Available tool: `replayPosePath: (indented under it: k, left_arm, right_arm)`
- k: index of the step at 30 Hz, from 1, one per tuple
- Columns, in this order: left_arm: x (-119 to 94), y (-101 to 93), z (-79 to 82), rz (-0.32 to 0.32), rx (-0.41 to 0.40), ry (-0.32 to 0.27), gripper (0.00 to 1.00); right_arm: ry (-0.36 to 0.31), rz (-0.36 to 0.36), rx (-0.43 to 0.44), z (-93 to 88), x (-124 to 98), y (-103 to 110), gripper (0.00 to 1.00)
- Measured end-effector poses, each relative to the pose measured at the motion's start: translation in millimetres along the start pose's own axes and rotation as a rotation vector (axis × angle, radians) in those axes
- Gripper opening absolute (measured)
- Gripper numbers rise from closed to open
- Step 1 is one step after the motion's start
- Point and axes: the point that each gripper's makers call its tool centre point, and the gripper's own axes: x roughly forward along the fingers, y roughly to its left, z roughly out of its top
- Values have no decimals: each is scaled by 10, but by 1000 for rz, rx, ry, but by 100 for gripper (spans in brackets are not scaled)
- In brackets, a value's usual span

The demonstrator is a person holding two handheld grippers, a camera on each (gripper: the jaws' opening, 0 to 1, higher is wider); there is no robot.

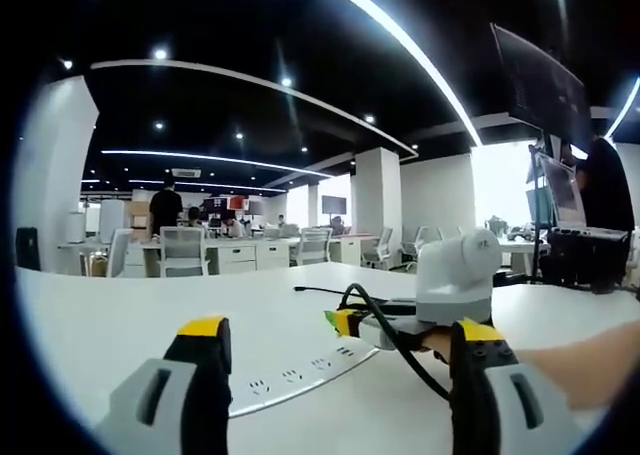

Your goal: Locate the USB plug end of the data cable currently connected to the USB port on the desk. Grip the plug, withdraw it from the port, and place it onto the desktop.

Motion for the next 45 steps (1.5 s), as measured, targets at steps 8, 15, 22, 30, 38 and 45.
replayPosePath:
  k: [8, 15, 22, 30, 38, 45]
  left_arm:
    - [2, -10, -20, -8, 8, 5, 91]
    - [11, -44, -25, -27, 23, 3, 91]
    - [17, -67, -38, -40, 31, 7, 93]
    - [13, -43, -30, -35, 40, 0, 93]
    - [28, -78, -92, -50, 41, 19, 93]
    - [29, -55, -105, -43, 51, 20, 92]
  right_arm:
    - [-3, 36, -92, 16, 13, 97, 11]
    - [-6, 46, -211, 28, 23, 43, 11]
    - [-26, 89, -347, 69, -51, 94, 11]
    - [-25, 175, -522, -40, -161, 223, 11]
    - [-45, 266, -714, -134, -286, 342, 11]
    - [-11, 313, -800, -274, -342, 371, 11]
